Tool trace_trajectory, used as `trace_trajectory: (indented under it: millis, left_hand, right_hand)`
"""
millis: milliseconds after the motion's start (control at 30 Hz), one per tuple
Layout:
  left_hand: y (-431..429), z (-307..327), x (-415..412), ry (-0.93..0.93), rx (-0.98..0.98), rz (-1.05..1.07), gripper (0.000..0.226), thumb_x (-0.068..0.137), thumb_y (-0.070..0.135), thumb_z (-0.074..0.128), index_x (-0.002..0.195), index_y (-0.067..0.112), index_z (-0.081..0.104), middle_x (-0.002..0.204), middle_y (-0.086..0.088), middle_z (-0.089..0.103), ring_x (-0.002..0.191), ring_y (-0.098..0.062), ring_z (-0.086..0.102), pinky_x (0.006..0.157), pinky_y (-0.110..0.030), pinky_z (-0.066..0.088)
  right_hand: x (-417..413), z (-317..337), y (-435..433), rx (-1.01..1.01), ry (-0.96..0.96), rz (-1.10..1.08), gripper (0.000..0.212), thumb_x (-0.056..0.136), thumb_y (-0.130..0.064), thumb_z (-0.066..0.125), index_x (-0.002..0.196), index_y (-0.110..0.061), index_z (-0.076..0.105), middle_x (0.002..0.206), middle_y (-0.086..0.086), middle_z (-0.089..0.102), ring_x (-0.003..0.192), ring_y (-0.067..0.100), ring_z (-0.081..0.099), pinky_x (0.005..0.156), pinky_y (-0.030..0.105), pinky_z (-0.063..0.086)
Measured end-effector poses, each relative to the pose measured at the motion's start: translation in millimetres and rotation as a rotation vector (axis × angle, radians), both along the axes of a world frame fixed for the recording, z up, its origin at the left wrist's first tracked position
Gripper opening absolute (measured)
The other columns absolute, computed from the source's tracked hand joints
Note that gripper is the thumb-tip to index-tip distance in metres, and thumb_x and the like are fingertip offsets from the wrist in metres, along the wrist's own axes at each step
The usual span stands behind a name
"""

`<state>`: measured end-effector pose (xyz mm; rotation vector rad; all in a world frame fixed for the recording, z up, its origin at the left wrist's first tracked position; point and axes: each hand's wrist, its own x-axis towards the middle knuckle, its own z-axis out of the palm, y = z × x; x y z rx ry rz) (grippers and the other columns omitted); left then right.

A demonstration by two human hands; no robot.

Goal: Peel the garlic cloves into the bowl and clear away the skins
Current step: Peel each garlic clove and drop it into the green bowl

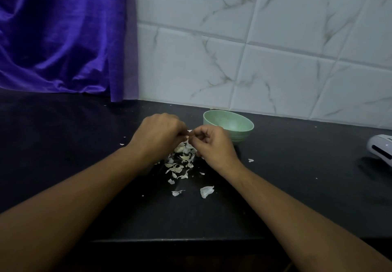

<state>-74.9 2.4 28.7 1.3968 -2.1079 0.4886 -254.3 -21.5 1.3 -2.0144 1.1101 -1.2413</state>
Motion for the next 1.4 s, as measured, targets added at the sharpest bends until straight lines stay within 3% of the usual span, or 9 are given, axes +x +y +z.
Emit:
trace_trajectory:
  millis: [133,267,433,567,1033,1200,1267,1400]
  left_hand:
    - [-1.3,0.5,3.4,0.043,-0.058,-0.091,0.016,0.095,0.040,0.071,0.104,0.029,0.079,0.094,0.005,0.071,0.090,-0.026,0.068,0.065,-0.034,0.042]
    - [-1.2,1.1,4.6,0.057,-0.098,-0.178,0.013,0.092,0.037,0.075,0.098,0.026,0.080,0.086,0.006,0.069,0.081,-0.024,0.068,0.061,-0.033,0.045]
    - [0.7,1.2,3.2,0.040,-0.149,-0.277,0.015,0.092,0.036,0.069,0.092,0.024,0.078,0.080,0.007,0.065,0.072,-0.024,0.066,0.056,-0.036,0.049]
    - [3.6,1.8,1.4,0.060,-0.149,-0.316,0.020,0.093,0.036,0.065,0.096,0.023,0.079,0.085,0.007,0.069,0.076,-0.021,0.068,0.058,-0.040,0.054]
    - [7.0,0.2,-5.0,0.022,-0.233,-0.312,0.026,0.096,0.032,0.058,0.095,0.016,0.078,0.084,0.001,0.067,0.077,-0.026,0.067,0.054,-0.041,0.054]
    - [6.2,-0.9,-6.1,0.038,-0.249,-0.329,0.018,0.095,0.028,0.065,0.099,0.017,0.078,0.087,0.002,0.069,0.077,-0.024,0.068,0.056,-0.041,0.055]
    - [4.7,-0.8,-5.0,0.103,-0.214,-0.331,0.017,0.095,0.030,0.067,0.099,0.019,0.079,0.088,0.005,0.070,0.078,-0.019,0.068,0.060,-0.041,0.056]
    - [0.6,0.2,-2.3,0.497,0.007,-0.360,0.007,0.091,0.027,0.080,0.097,0.024,0.082,0.085,0.011,0.075,0.079,-0.003,0.070,0.072,-0.034,0.059]
  right_hand:
    - [-2.5,2.9,-0.3,0.002,-0.013,0.016,0.007,0.095,-0.008,0.070,0.095,-0.008,0.077,0.063,-0.004,0.068,0.049,0.008,0.060,0.052,0.022,0.047]
    - [-5.0,7.8,1.5,0.089,-0.106,0.058,0.006,0.094,-0.002,0.069,0.093,-0.004,0.075,0.072,0.018,0.072,0.049,0.013,0.063,0.044,0.022,0.046]
    - [-7.0,11.6,5.2,0.218,-0.231,0.080,0.009,0.093,0.007,0.060,0.090,0.007,0.069,0.070,0.015,0.071,0.056,0.022,0.070,0.050,0.030,0.057]
    - [-6.3,15.4,8.5,0.314,-0.337,0.087,0.010,0.093,0.008,0.058,0.090,0.012,0.067,0.070,0.015,0.069,0.054,0.022,0.069,0.051,0.030,0.059]
    - [-3.7,26.3,17.0,0.674,-0.640,0.139,0.018,0.097,-0.001,0.054,0.082,-0.002,0.063,0.062,0.008,0.066,0.048,0.012,0.066,0.047,0.026,0.058]
    - [-3.0,28.8,18.0,0.774,-0.698,0.136,0.019,0.095,-0.001,0.055,0.078,-0.005,0.063,0.061,0.005,0.064,0.047,0.009,0.064,0.045,0.024,0.056]
    - [-3.1,28.7,18.7,0.793,-0.714,0.159,0.019,0.096,-0.002,0.056,0.078,-0.005,0.063,0.060,0.005,0.064,0.047,0.008,0.064,0.046,0.023,0.056]
    - [-1.8,29.8,20.4,0.711,-0.720,0.232,0.017,0.096,-0.001,0.056,0.082,-0.002,0.065,0.065,0.006,0.064,0.053,0.011,0.067,0.051,0.026,0.060]
